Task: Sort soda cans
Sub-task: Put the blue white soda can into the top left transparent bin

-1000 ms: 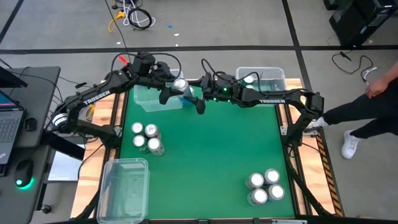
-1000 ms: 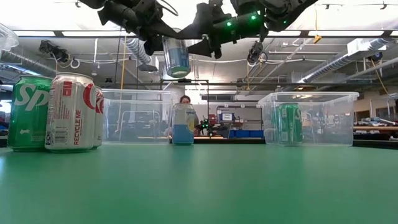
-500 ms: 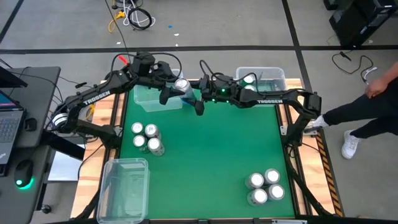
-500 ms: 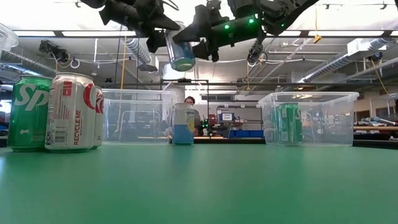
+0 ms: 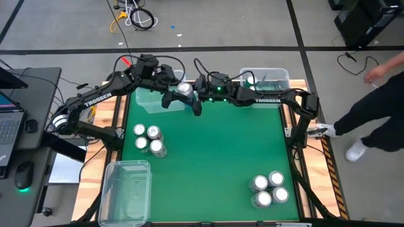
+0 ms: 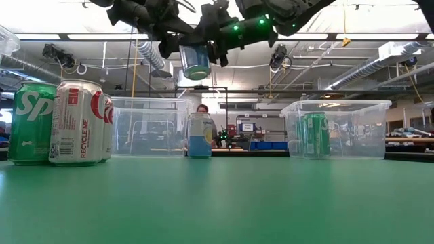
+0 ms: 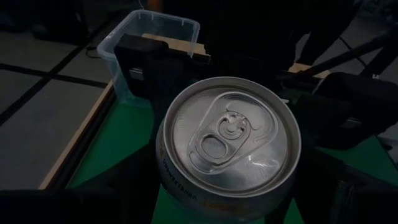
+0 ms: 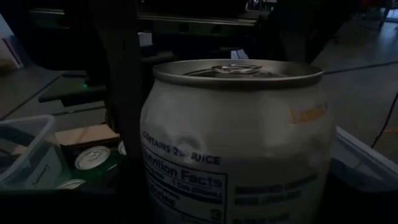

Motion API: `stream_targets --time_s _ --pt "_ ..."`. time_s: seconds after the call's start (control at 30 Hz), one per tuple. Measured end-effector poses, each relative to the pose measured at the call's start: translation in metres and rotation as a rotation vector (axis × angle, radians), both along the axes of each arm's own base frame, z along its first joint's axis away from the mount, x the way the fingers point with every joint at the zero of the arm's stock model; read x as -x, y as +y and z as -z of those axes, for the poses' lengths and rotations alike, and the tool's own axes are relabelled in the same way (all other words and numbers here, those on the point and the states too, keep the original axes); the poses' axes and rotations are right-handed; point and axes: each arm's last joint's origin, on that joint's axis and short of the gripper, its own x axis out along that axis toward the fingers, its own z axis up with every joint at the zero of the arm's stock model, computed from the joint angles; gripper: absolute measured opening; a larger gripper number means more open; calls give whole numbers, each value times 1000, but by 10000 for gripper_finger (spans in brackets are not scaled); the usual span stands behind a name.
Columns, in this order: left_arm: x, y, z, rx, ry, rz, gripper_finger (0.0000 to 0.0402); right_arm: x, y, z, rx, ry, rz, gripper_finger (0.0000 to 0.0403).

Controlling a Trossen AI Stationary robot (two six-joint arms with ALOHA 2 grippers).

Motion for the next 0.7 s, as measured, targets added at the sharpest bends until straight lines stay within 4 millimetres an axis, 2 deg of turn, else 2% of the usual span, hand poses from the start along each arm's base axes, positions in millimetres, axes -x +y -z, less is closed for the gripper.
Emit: stream_targets --time_s 0.1,0.27,0.33,0.53,0.7 --pt "0 0 0 -2 -3 -3 292 1 -2 0 2 -1 0 287" --pt "1 1 -1 -20 9 -65 368 2 -7 0 -9 3 34 287" --pt "4 0 -4 -47 19 -108 386 3 -9 0 -7 0 54 287" --pt "15 -6 -26 -123 -32 -170 389 5 -18 -5 7 -39 99 287" --pt "34 -14 -36 -192 -63 -193 388 1 -19 -9 42 -129 168 287"
